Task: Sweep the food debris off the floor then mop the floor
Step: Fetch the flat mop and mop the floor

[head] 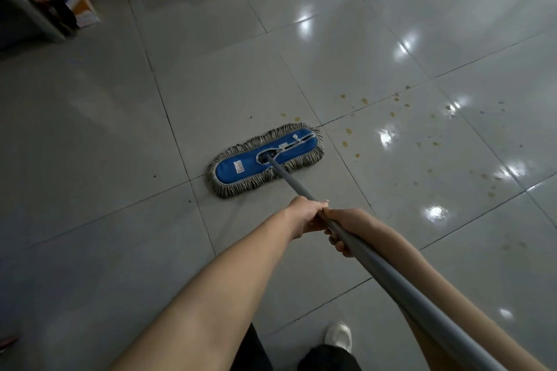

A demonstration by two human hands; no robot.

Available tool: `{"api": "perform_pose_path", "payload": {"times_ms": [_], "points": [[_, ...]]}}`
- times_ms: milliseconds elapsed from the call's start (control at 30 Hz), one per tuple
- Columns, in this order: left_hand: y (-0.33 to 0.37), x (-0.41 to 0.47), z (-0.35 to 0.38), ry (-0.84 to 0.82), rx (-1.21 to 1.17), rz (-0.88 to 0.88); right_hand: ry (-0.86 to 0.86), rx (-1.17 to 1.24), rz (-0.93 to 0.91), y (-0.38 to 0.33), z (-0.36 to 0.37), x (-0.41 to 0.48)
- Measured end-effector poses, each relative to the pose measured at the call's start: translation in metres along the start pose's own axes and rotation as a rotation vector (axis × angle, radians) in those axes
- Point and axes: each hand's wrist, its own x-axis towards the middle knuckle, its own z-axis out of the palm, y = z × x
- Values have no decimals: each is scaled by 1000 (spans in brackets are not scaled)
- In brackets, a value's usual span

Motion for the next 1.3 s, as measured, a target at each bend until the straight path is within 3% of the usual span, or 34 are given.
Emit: {"api": "perform_pose_path", "payload": {"times_ms": [233, 567, 967, 1300], "points": [[64, 15, -90, -63, 121, -27, 12, 147, 4, -77, 69, 7], [136, 44, -143, -101, 189, 2, 31, 265, -3, -162, 99, 25], [248, 86, -152, -183, 220, 25, -44, 267, 80, -275, 56, 46], [367, 118, -147, -345, 274, -132, -144, 167, 133, -378, -5, 63]]}}
